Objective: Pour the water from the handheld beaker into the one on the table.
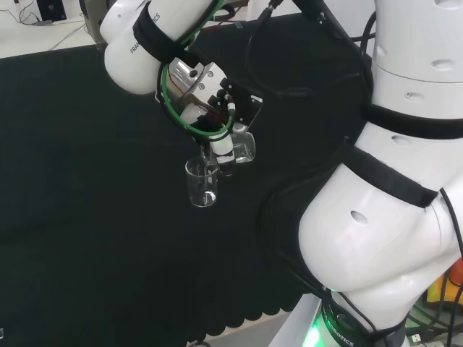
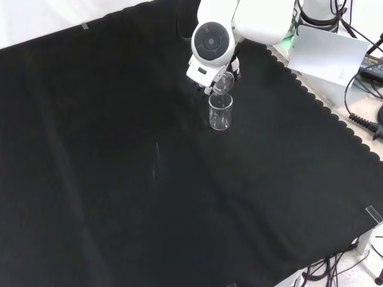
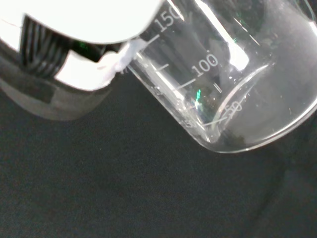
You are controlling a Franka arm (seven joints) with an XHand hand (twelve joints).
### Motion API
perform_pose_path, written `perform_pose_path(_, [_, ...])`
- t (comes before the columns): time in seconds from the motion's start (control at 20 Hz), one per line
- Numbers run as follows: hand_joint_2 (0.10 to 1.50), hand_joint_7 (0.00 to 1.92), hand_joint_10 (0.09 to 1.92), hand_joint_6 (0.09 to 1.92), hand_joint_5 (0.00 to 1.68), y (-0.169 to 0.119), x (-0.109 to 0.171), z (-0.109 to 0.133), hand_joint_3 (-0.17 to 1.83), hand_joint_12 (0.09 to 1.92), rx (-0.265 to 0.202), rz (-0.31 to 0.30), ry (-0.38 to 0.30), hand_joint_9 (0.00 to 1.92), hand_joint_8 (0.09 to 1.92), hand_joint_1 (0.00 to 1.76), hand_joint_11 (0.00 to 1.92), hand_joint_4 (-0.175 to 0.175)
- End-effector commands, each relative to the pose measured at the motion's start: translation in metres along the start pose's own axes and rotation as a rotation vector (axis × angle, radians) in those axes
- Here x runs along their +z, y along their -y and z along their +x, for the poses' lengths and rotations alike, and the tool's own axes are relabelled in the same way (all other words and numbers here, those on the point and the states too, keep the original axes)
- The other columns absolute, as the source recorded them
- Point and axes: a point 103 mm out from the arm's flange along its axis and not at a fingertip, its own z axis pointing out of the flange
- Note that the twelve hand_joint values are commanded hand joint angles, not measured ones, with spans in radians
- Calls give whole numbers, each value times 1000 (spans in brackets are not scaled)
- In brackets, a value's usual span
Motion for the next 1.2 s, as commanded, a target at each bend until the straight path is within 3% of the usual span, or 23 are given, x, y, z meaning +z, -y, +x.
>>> perform_pose_path(0.05, [599,1699,87,612,1322,0,-2,0,730,537,7,4,14,1843,349,1155,1507,159])
perform_pose_path(1.2, [601,1702,87,610,1322,1,-11,2,726,537,40,51,99,1843,342,1154,1511,166])
